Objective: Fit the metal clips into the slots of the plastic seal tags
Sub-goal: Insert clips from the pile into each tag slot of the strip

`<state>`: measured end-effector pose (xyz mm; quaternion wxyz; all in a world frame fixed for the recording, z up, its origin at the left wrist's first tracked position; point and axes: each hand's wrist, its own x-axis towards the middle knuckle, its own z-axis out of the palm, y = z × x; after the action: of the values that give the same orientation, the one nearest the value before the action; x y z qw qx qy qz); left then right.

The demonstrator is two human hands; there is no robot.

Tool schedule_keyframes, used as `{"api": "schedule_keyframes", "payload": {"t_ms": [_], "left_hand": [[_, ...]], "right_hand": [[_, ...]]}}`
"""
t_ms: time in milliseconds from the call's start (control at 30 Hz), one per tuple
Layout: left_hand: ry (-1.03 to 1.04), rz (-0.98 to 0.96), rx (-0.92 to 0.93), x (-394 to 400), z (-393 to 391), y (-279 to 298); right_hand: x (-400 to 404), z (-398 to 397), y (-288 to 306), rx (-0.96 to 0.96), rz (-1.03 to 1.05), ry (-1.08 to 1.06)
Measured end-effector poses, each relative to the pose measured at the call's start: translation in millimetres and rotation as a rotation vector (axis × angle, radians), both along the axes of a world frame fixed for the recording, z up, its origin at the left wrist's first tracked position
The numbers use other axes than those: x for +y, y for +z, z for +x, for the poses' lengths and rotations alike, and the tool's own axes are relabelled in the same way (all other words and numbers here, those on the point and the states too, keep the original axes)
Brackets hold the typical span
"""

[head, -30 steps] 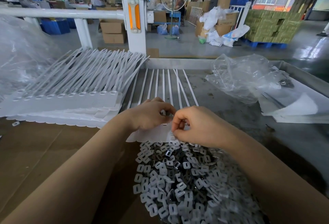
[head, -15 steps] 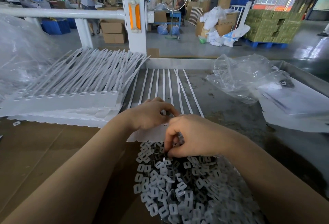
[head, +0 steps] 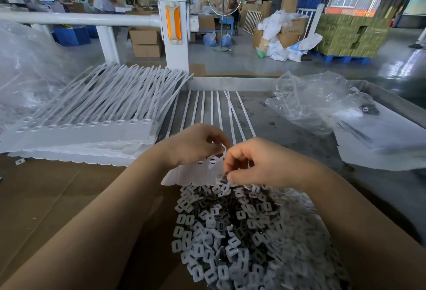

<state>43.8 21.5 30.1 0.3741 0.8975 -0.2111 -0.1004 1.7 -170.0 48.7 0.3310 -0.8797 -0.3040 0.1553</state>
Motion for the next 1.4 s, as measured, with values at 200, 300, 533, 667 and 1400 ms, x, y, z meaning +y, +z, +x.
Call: {"api": "schedule_keyframes", "payload": {"t_ms": [200,300,533,667,1400], "left_hand": [[-0.026,-0.051,0.05,1,-2,4],[-0.029,-0.099,0.071,2,-1,6],[-0.017,-0.304,0.182,4,-3,11],[-0.009,-0.312,0.185,4,-3,12],[0.017,-0.408,0.084,1,-5,13]], "right_hand": [[1,1,-3,0.001,0.01,-0.002],[-1,4,-3,-0.031,0.062,-0.101],[-4,12,-8,-0.146,0.319,-0.424],[-4,14,-10,-0.142,0.346,-0.461],[-1,11,-6,-0.008,0.465,-0.511]]}}
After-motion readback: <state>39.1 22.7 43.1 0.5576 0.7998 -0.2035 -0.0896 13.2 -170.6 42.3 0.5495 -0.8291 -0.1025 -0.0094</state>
